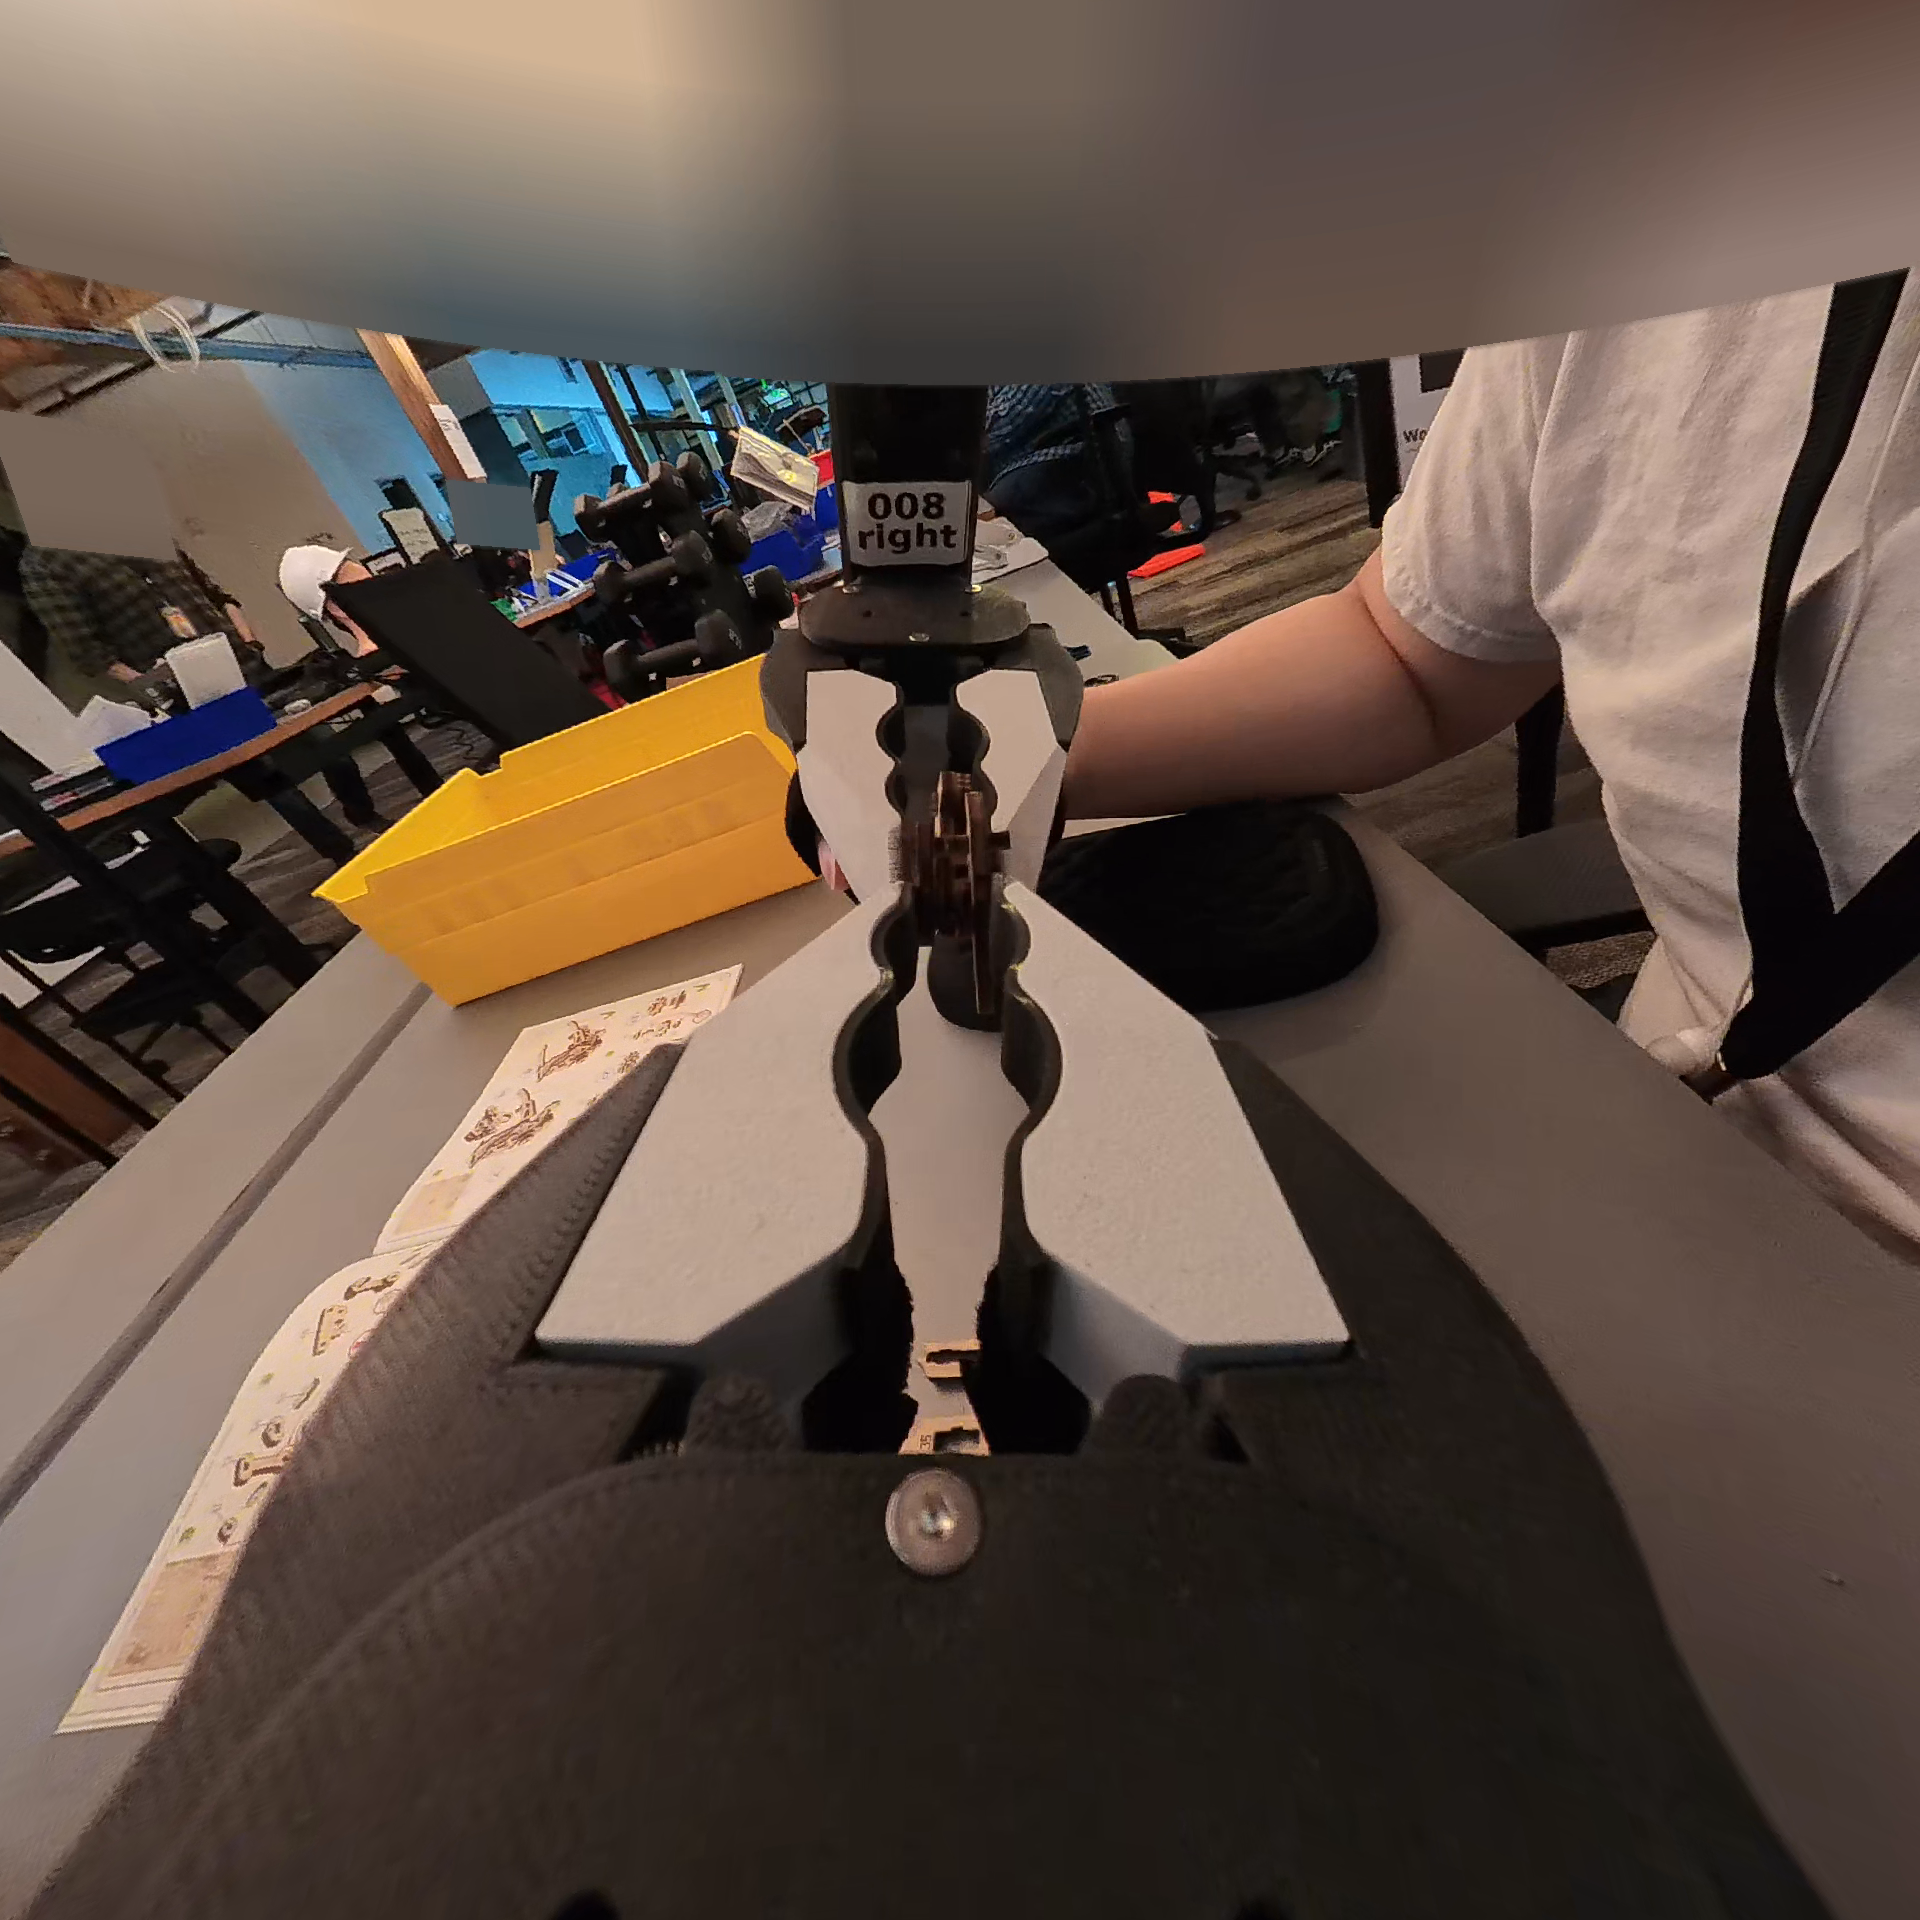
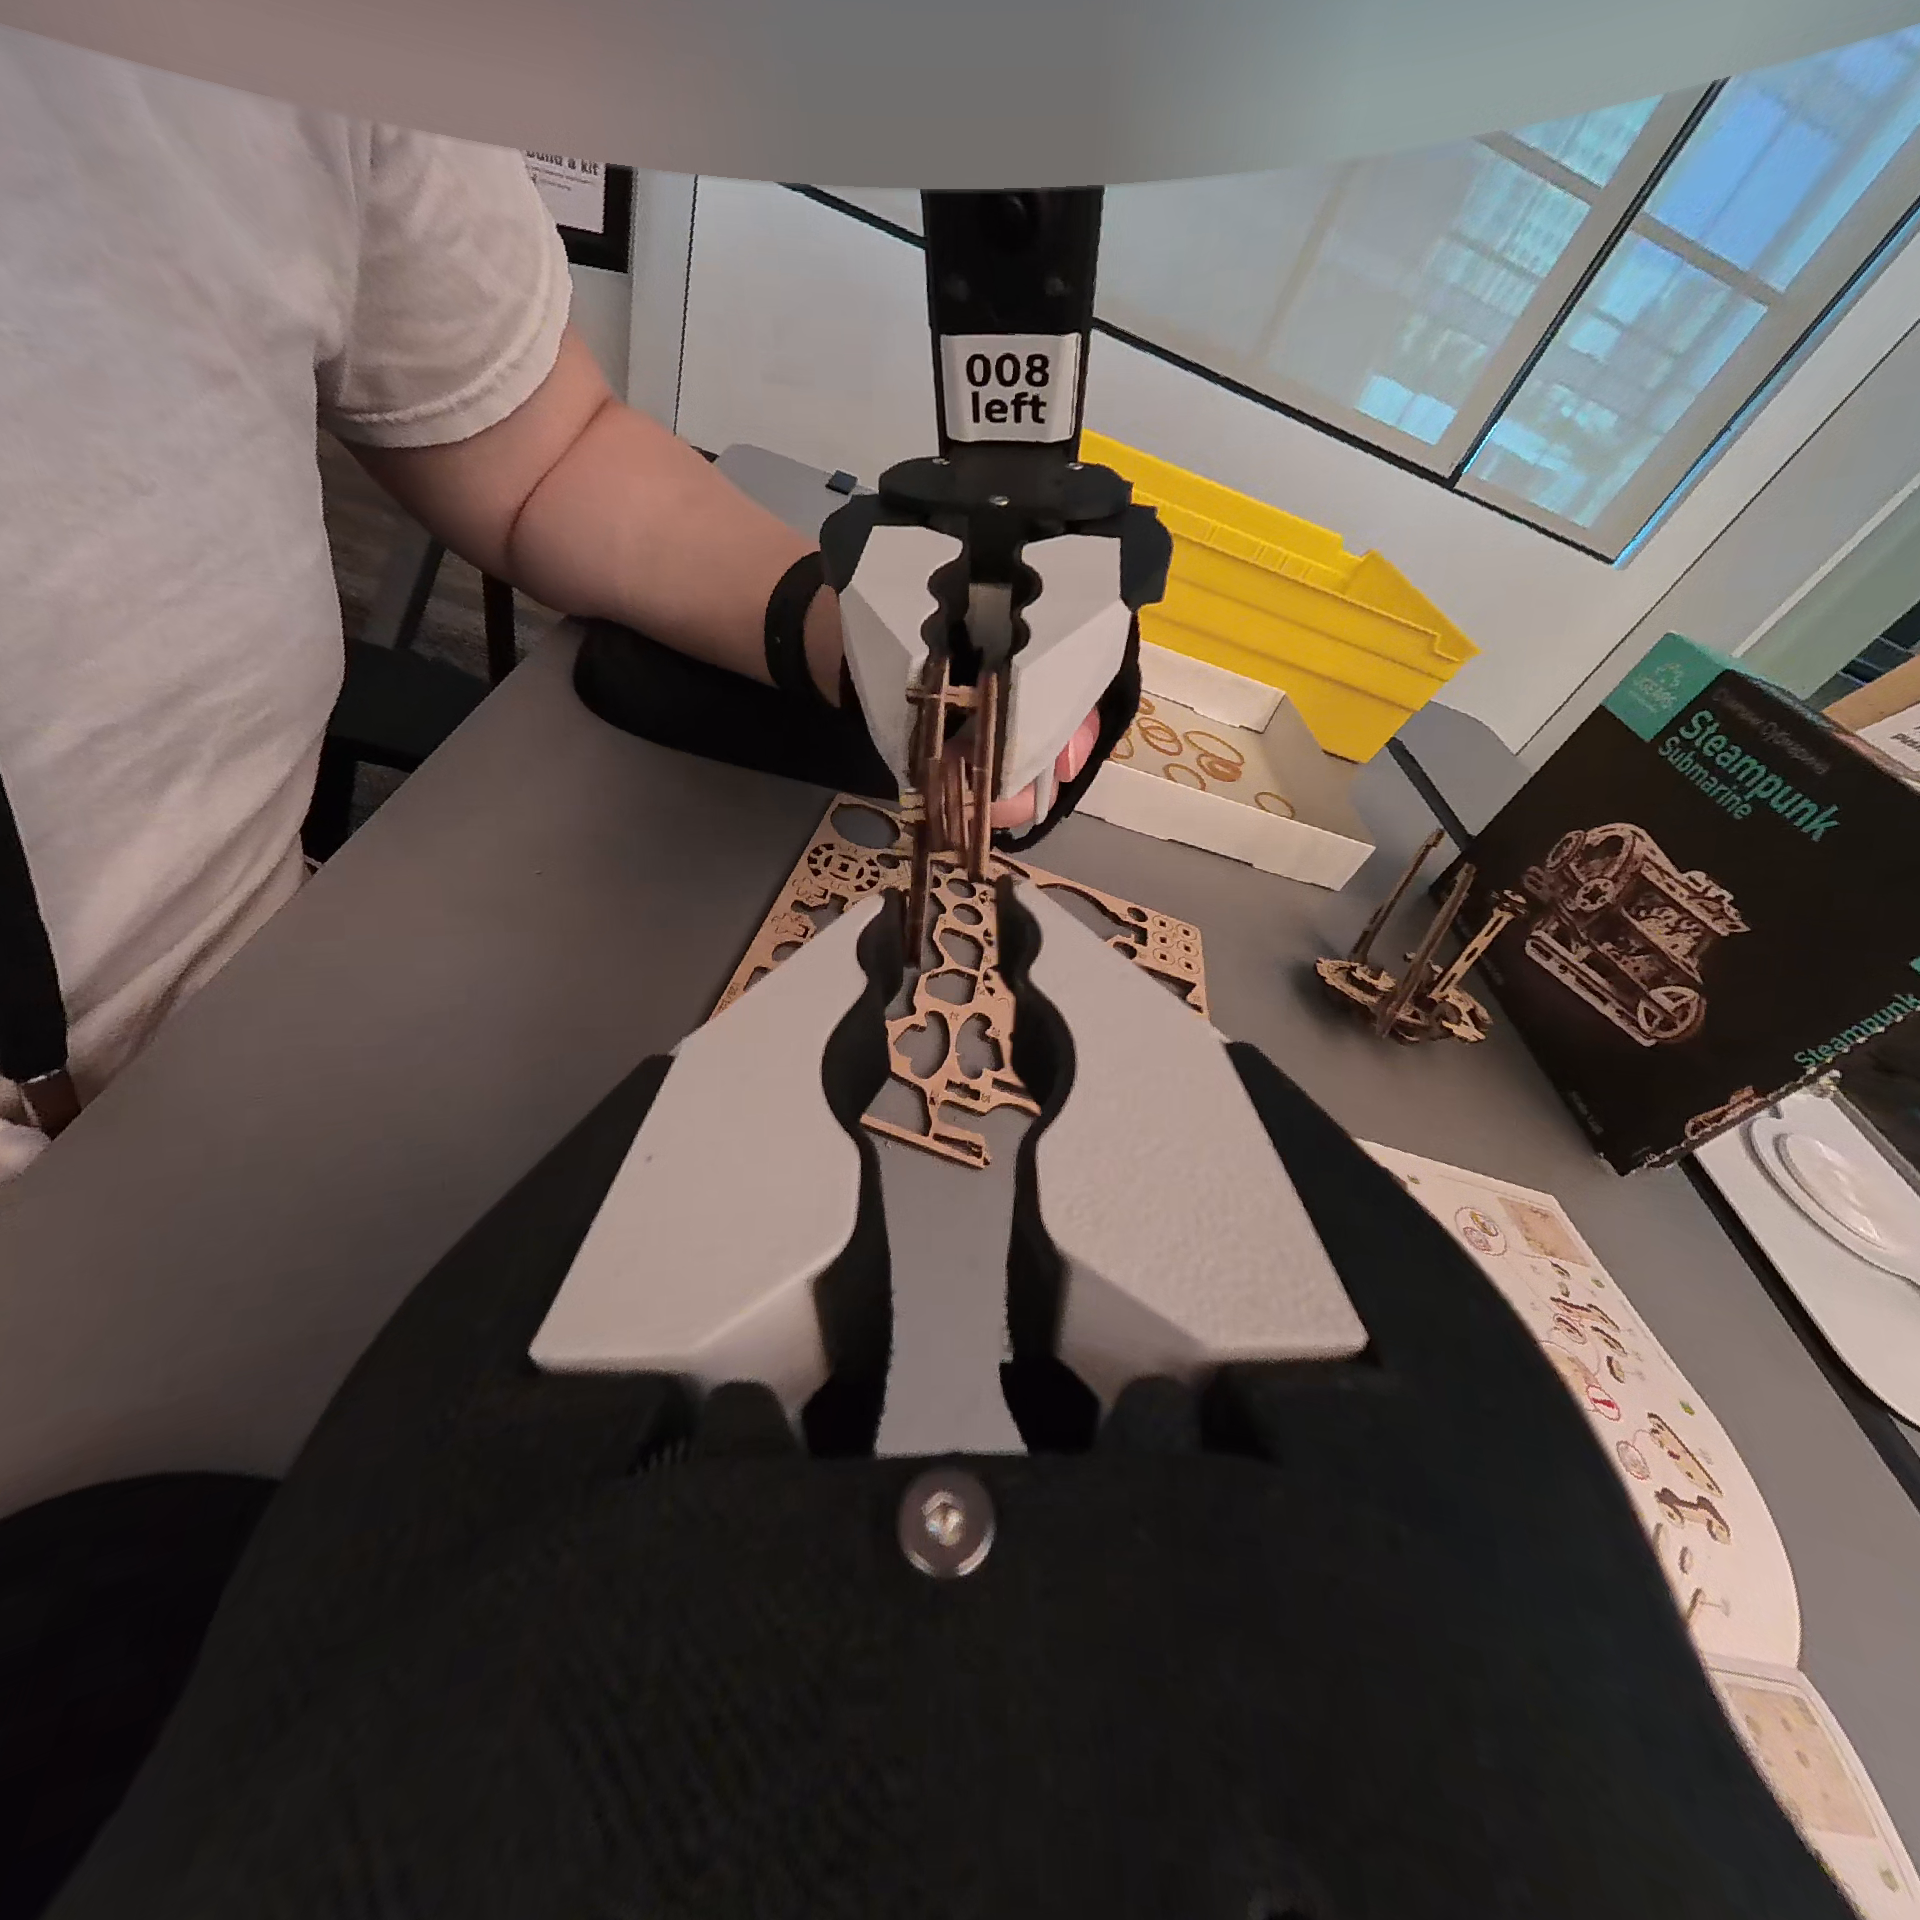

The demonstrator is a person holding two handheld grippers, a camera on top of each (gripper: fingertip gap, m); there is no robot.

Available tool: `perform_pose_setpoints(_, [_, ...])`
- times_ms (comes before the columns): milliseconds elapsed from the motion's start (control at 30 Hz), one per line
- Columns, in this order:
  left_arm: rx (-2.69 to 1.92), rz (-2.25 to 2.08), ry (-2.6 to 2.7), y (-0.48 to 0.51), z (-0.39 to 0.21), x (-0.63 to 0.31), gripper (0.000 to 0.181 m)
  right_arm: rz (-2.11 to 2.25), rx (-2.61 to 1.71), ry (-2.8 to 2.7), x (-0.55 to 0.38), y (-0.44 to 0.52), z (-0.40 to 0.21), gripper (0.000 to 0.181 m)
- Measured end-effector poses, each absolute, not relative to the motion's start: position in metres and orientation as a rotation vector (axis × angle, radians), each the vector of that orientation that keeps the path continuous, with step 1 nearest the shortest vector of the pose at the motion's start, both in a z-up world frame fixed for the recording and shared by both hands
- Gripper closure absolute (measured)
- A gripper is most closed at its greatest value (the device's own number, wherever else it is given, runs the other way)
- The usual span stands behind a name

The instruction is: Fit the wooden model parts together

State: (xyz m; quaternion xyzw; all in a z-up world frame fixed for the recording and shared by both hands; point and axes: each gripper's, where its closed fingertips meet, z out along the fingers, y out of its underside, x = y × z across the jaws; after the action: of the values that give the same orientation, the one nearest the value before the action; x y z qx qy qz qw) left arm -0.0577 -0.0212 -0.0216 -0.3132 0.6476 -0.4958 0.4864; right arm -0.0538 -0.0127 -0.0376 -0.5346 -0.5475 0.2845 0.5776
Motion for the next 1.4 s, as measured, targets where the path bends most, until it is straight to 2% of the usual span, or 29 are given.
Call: perform_pose_setpoints(1400, [-0.922,-1.195,1.554,-0.001,-0.034,-0.052,0.170,0.785,-1.444,-1.141,-0.049,0.005,-0.045,0.171])
